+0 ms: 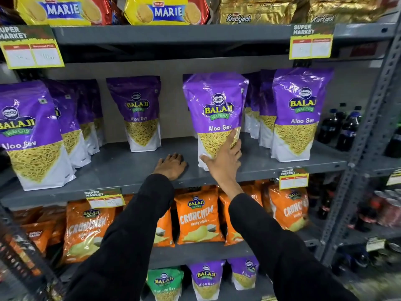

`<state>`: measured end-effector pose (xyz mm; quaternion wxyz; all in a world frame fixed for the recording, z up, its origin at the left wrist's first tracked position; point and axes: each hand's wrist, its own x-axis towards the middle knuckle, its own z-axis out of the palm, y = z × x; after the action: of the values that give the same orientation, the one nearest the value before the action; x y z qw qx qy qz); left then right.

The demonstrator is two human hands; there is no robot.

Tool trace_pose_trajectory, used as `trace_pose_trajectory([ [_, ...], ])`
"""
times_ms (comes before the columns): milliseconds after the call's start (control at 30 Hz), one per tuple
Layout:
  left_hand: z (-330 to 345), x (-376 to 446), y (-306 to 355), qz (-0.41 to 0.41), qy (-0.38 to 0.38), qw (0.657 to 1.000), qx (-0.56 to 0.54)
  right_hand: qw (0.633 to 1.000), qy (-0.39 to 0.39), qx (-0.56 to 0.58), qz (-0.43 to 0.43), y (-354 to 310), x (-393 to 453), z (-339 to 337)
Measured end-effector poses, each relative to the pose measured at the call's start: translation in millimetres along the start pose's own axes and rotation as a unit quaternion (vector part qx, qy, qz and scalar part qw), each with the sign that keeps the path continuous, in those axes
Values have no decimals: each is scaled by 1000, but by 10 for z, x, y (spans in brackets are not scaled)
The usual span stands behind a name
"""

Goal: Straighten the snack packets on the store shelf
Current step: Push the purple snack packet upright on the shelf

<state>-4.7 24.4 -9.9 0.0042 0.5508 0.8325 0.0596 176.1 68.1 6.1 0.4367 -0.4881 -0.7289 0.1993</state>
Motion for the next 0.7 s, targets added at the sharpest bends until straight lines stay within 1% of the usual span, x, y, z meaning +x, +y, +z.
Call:
trace_pose_trajectory([
  [233, 26, 10, -54, 18, 7, 999, 31, 999, 22, -16, 19, -41, 46, 49],
  [400, 12, -24, -40, 24, 19, 999, 21, 998, 39, -27, 29, -71, 45, 91],
  [600, 36, -14, -56, 21, 23, 999, 11, 999, 18, -13, 31, -15, 161, 86],
  [700, 33, -13, -41, 16, 26, 1000, 8, 999, 26, -11, 31, -35, 165, 102],
])
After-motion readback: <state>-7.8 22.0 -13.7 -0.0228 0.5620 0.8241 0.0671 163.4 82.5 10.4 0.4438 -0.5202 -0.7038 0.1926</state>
